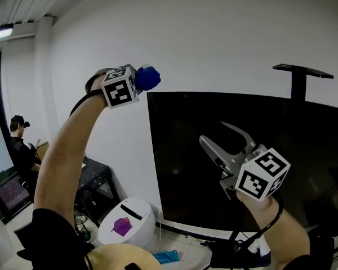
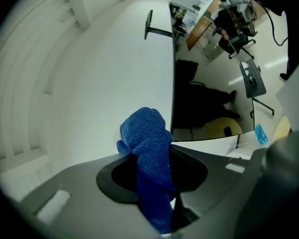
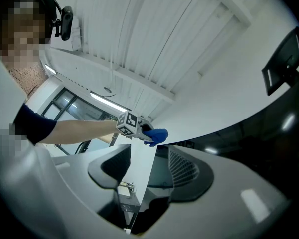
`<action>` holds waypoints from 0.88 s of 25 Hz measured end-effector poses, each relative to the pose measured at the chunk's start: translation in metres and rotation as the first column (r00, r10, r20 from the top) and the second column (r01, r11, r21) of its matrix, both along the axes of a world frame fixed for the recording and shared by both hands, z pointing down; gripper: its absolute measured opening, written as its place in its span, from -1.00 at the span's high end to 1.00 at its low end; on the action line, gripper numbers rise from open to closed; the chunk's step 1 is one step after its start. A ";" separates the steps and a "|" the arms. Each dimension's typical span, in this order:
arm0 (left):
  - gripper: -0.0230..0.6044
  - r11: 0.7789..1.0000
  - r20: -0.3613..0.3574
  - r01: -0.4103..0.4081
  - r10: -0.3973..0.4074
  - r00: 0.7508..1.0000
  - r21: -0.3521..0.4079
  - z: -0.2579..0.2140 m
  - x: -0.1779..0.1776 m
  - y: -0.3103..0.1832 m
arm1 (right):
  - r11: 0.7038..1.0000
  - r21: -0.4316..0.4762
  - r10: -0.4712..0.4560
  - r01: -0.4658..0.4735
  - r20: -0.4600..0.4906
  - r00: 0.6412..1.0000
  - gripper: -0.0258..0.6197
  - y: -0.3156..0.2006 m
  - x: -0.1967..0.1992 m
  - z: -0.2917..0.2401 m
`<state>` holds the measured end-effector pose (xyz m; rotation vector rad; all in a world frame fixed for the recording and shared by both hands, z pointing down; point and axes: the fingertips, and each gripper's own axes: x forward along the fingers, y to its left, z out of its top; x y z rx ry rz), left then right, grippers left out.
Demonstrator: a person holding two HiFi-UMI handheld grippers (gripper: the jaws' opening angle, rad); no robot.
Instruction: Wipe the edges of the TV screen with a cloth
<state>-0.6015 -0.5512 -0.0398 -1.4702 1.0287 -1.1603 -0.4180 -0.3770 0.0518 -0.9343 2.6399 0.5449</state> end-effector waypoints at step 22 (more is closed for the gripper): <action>0.51 0.986 0.376 0.161 -0.138 0.916 -0.033 0.028 0.076 -0.003 | 0.998 0.054 0.011 -0.012 0.022 1.000 0.16 0.028 0.077 -0.018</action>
